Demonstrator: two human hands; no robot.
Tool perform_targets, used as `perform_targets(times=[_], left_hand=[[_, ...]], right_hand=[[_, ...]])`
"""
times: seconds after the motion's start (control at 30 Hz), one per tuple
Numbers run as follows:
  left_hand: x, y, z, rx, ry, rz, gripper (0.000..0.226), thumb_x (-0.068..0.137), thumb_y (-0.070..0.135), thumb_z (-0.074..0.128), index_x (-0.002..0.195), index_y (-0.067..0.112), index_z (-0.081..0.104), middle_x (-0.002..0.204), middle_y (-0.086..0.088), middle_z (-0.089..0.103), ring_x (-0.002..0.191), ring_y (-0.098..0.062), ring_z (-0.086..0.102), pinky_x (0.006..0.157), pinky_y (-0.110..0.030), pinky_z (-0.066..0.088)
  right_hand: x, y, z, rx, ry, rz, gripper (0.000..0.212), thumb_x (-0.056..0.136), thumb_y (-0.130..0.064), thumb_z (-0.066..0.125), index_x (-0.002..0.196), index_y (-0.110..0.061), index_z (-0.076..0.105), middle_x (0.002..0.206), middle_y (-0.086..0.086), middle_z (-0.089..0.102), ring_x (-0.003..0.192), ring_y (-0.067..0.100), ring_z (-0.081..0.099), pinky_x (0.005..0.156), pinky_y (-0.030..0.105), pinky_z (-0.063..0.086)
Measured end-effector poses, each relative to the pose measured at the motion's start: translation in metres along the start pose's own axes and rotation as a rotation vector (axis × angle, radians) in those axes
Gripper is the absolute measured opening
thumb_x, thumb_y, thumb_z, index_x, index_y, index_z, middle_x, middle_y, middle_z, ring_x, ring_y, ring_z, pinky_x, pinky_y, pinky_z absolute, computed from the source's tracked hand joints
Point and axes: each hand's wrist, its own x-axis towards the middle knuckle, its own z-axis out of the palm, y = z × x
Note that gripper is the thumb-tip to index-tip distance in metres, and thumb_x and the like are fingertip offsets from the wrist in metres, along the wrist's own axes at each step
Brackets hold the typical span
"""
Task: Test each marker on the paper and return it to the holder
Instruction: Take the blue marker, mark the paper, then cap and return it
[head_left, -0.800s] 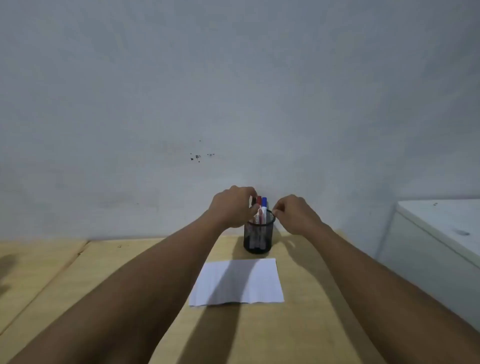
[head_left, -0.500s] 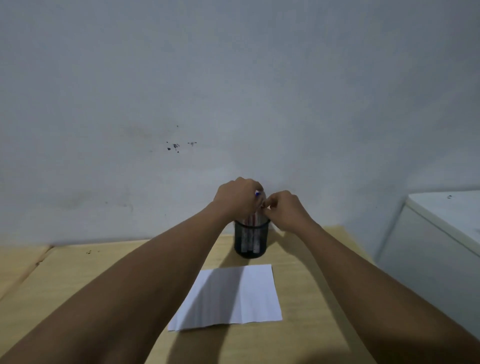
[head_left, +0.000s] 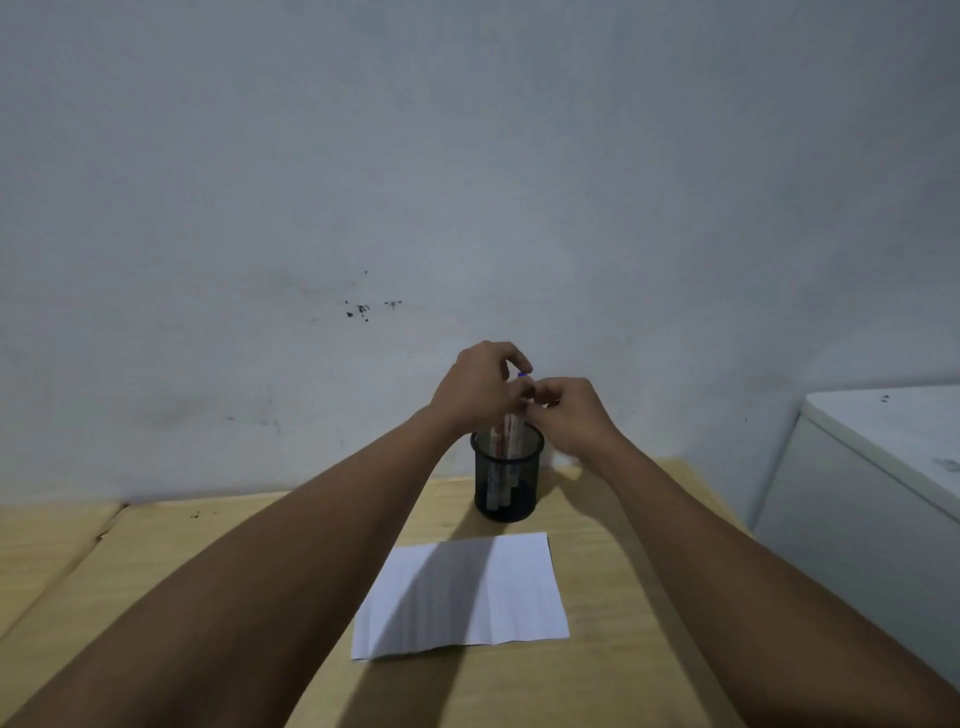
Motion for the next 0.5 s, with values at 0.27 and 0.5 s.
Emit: perform_targets(times=[0.27,0.5], left_hand=[[-0.031,0.045,-0.082,-0.306,0.233,-0.005,0.016,0.089,0.022,0.067,0.094,0.011,0.077,0.089,-0.001,0.077,0.088,-0.008,0.068,0.08,-0.025,0.051],[-0.073,0.026,-0.133,-0.318,0.417,-0.119,0.019,0.077,0.044,0.074,0.077,0.025,0.078,0.074,0.014,0.076,0.082,-0.003,0.07,0.084,-0.042,0.056]], right_hand=[[-0.038,-0.081,-0.013,0.06,-0.014,-0.175,0.019,0.094,-0.016,0.066,0.106,-0.005,0.075,0.104,0.012,0.076,0.102,0.027,0.07,0.079,0.034,0.055],[-0.079,-0.107,0.026,-0.022,0.028,-0.183,0.031,0.067,-0.029,0.091,0.078,-0.005,0.074,0.073,0.006,0.075,0.063,0.018,0.064,0.058,0.025,0.047]])
